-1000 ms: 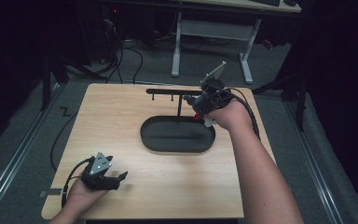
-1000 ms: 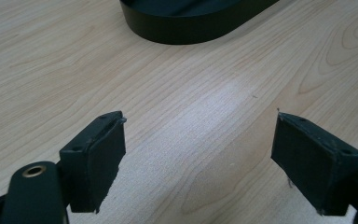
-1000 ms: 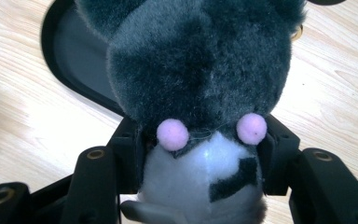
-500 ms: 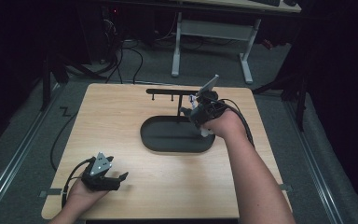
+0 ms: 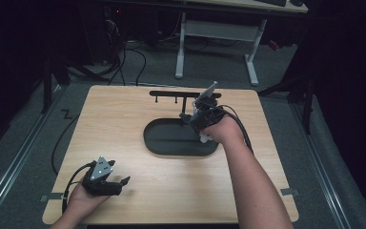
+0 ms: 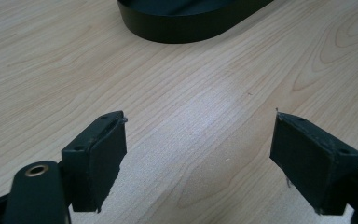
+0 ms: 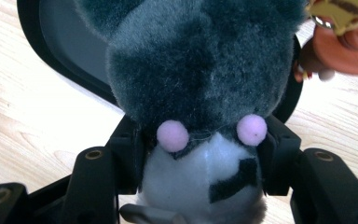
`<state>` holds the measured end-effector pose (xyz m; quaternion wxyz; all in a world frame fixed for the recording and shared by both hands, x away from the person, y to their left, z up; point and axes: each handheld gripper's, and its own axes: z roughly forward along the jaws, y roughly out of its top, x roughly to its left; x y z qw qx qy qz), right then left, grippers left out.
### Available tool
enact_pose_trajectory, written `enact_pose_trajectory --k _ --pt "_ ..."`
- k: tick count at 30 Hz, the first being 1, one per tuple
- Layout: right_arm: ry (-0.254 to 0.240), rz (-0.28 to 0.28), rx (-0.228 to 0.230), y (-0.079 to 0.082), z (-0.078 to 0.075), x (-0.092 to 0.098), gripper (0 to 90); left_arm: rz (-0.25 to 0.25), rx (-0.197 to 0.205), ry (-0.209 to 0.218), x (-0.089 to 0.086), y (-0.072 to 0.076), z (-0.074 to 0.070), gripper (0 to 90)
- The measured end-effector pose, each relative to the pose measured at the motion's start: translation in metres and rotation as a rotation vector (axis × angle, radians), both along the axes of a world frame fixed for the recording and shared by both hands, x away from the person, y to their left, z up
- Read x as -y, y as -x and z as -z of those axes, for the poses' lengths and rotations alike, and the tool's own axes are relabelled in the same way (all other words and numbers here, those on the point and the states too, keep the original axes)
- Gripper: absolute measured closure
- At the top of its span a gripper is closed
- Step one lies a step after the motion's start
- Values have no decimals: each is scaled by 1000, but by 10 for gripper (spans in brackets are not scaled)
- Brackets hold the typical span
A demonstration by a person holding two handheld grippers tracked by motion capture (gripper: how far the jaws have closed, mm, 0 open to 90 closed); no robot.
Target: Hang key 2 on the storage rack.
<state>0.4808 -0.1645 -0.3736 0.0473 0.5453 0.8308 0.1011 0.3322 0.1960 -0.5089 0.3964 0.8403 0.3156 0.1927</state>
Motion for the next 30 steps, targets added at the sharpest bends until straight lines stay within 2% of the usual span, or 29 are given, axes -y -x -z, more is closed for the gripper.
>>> enact_pose_trajectory --k 4,10,12,16,18,24,30 --pt "-4 -3 5 -3 3 0 438 -2 0 5 1 -1 1 190" --pt "-27 38 26 -12 8 2 426 4 -4 3 2 -1 2 190" --pt "-26 34 29 -13 8 1 424 5 -4 3 2 -1 2 191" --pt "-33 46 15 -15 13 0 384 9 -10 -2 2 -1 3 191" --pt "-37 34 16 -15 15 -1 351 9 -7 1 2 -2 3 191" --pt "-59 38 15 -4 16 6 338 14 -3 -9 3 -2 2 192" --pt "-91 36 52 18 10 19 341 13 7 -8 5 0 1 192"
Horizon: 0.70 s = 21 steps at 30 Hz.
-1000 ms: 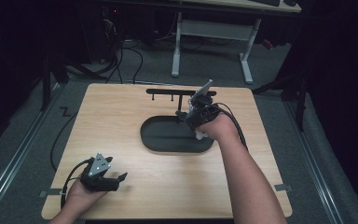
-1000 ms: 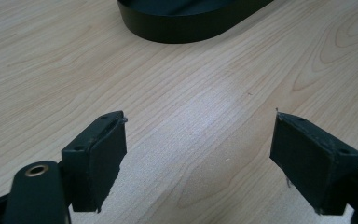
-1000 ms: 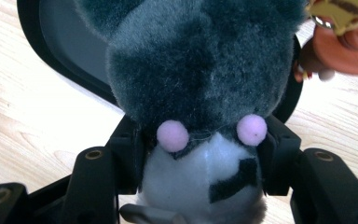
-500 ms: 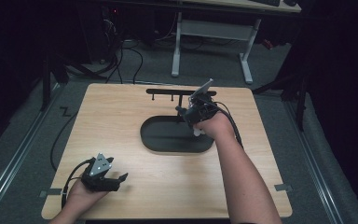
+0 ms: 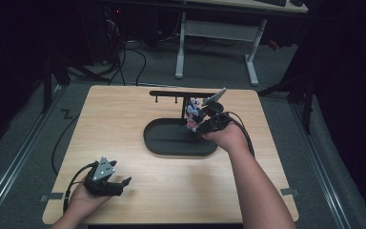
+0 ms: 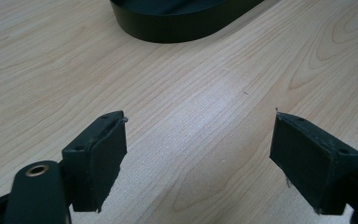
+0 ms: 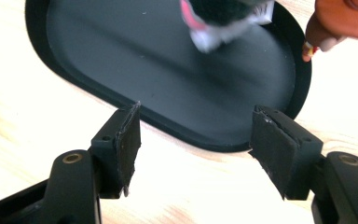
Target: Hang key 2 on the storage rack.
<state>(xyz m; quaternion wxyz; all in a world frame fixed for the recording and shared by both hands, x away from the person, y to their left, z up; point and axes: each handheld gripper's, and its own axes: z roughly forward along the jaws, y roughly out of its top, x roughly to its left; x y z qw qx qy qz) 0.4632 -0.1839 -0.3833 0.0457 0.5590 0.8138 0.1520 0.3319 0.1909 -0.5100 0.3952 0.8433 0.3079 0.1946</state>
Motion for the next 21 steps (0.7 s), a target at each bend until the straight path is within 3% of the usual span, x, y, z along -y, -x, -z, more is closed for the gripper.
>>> enact_pose_trajectory --k 3,5,12,13,16,17,18,19,20,21 --pt "-6 -4 10 7 2 2 348 2 4 -1 1 0 0 192" --pt "-22 -59 40 19 8 3 360 15 14 15 1 1 -1 187" --pt "-52 -100 117 43 24 6 357 14 22 18 6 2 0 185" --pt "-98 -105 136 50 29 8 348 17 19 20 7 2 0 184" --pt "-121 -115 166 56 32 10 337 20 19 31 9 2 1 181" --pt "-117 -129 228 64 34 13 331 23 21 42 11 2 1 180" --pt "-117 -129 228 64 34 13 331 23 21 42 11 2 1 180" --pt "-122 -132 290 72 39 16 323 25 21 46 12 1 1 179" --pt "-122 -132 290 72 39 16 323 27 20 53 12 1 2 179" --pt "-135 -132 331 80 48 21 321 29 13 51 14 -1 3 179"
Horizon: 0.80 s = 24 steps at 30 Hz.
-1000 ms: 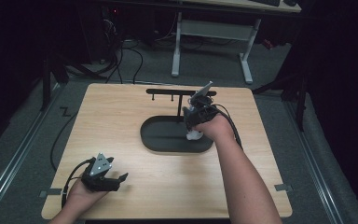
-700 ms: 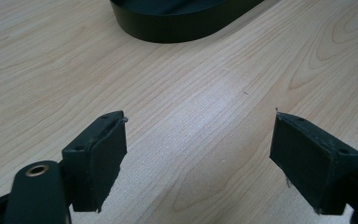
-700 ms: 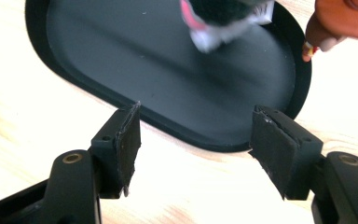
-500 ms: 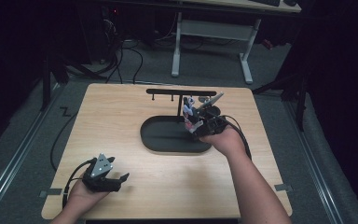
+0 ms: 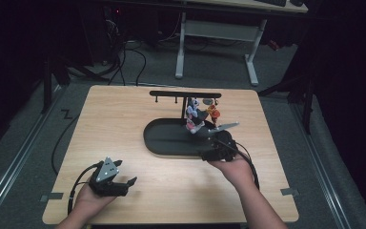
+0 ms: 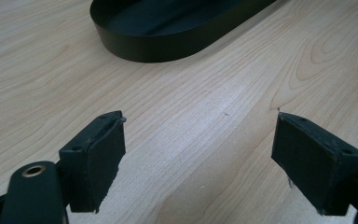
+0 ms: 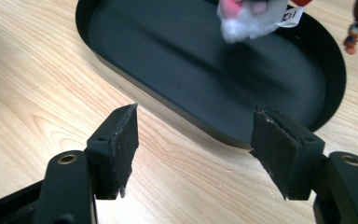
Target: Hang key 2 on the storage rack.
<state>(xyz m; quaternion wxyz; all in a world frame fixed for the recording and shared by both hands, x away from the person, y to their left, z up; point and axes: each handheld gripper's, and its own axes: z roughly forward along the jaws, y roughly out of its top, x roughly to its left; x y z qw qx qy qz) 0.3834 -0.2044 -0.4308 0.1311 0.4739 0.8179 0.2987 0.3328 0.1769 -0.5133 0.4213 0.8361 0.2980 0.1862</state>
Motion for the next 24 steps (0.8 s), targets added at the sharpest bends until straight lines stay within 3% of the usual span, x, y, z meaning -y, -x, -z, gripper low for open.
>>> enact_pose_trajectory --k 3,4,5,6,9,12,13,14,16,18,21,22,24 --pt "-21 23 21 6 12 5 301 5 -27 -9 2 -3 3 166" --pt "-12 31 63 13 24 10 280 1 -41 -10 2 -4 6 166" --pt "-12 31 63 13 24 10 280 1 -41 -10 2 -4 6 166" --pt "-12 45 104 20 37 18 259 -11 -48 -3 1 -4 7 165" --pt "-32 67 125 28 49 27 229 -22 -48 5 1 -3 7 163" --pt "-72 117 203 52 68 46 162 -44 -55 23 2 0 5 159" --pt "-72 117 203 52 68 46 162 -44 -55 23 2 0 5 157" --pt "-102 133 246 69 74 54 153 -55 -56 44 4 3 5 156" --pt "-119 143 290 84 79 63 153 -61 -63 55 5 6 6 156" --pt "-117 126 266 91 76 71 153 -63 -60 55 6 7 7 156" --pt "-111 141 300 97 77 78 153 -84 -60 41 7 8 8 155" --pt "-119 156 272 97 81 82 152 -97 -62 47 5 7 8 155" --pt "-117 144 266 95 85 82 152 -104 -57 50 5 7 7 155"
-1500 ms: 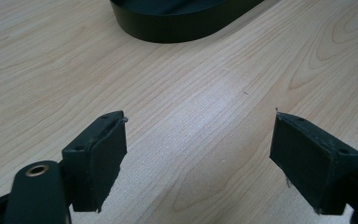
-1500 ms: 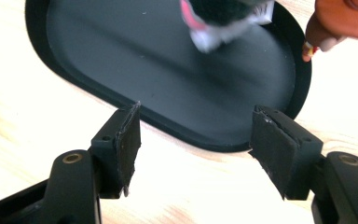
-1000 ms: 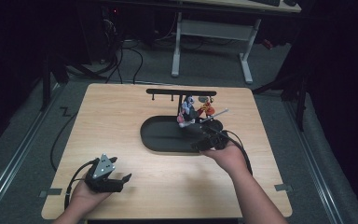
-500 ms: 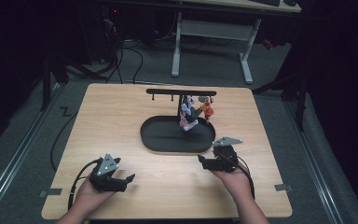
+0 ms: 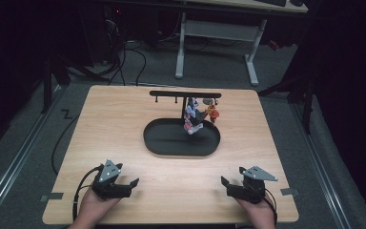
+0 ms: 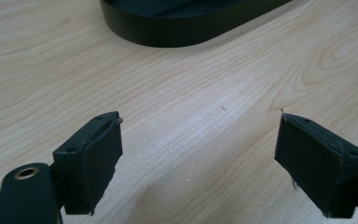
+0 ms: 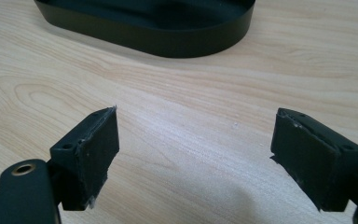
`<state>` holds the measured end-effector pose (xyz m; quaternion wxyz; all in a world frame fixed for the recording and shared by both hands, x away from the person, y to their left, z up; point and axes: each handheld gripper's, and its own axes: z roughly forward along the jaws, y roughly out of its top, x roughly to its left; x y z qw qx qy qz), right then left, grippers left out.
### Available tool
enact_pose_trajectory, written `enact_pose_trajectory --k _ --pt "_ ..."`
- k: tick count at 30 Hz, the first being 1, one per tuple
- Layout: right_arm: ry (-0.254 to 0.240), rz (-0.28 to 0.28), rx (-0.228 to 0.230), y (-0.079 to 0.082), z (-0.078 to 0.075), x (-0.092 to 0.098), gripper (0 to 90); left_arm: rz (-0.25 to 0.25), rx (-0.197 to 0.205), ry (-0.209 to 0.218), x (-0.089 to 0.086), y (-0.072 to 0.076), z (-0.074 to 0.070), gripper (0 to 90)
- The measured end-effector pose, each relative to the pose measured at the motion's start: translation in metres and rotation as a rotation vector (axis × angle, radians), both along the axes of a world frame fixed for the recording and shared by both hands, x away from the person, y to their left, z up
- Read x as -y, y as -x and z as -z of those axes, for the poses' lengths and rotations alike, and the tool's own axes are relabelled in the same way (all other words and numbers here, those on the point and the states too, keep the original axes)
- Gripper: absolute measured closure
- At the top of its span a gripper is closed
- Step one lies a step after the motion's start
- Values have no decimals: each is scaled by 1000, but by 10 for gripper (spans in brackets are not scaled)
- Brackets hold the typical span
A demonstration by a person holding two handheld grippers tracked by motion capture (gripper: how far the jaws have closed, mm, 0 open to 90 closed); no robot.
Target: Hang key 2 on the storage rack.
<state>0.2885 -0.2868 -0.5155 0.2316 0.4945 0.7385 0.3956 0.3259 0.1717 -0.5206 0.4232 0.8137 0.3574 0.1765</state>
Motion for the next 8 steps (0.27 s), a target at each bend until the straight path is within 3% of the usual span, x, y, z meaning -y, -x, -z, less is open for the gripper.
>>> enact_pose_trajectory --k 8 --pt "-5 -13 2 -2 1 -8 152 0 31 2 -3 3 -5 149"
